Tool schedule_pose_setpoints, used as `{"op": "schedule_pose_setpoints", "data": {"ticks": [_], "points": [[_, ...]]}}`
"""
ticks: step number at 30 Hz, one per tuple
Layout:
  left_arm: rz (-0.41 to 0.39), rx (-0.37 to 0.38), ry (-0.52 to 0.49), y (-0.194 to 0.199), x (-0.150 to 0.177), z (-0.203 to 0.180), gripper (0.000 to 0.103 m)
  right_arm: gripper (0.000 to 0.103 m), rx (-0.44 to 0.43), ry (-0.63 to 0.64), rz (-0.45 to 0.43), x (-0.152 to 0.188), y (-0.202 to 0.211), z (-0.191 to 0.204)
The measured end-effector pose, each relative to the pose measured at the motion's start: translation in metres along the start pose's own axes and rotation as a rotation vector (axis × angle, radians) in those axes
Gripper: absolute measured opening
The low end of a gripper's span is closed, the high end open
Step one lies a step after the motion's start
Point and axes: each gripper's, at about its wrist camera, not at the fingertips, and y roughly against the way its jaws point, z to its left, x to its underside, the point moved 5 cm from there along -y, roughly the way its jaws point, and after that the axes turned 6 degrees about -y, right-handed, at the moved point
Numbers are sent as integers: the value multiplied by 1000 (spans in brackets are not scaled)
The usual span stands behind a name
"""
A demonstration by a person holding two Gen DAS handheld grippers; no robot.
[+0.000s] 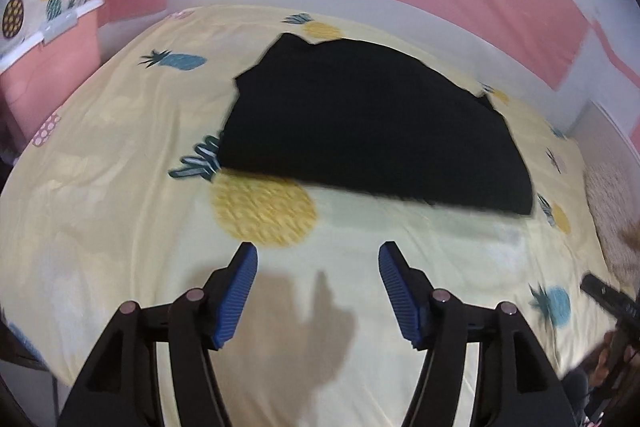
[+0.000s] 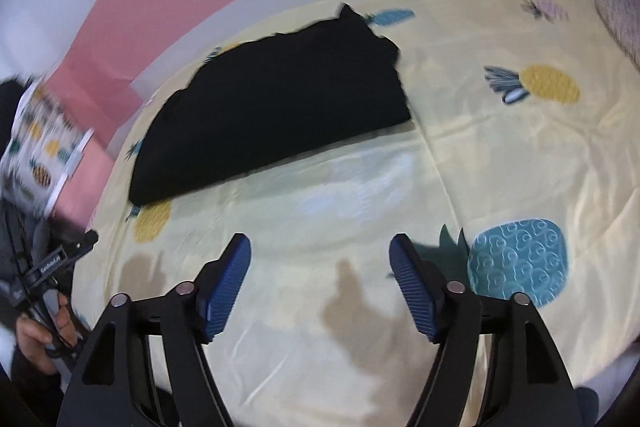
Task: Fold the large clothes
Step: 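Grasp the other coat side edge with both grippers and lift it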
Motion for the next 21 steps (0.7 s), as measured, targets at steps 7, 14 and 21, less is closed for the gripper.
{"op": "schedule_pose_setpoints", "data": {"ticks": [7, 14, 21], "points": [[9, 39, 227, -67, -36, 70, 70, 75, -52, -197, 53, -50, -69, -45], [56, 144, 480, -129, -39, 112, 78, 76, -159, -374, 108, -82, -132, -66], [9, 228, 605, -156, -44, 116, 93, 82, -281, -512, 72, -101, -158, -73]]}}
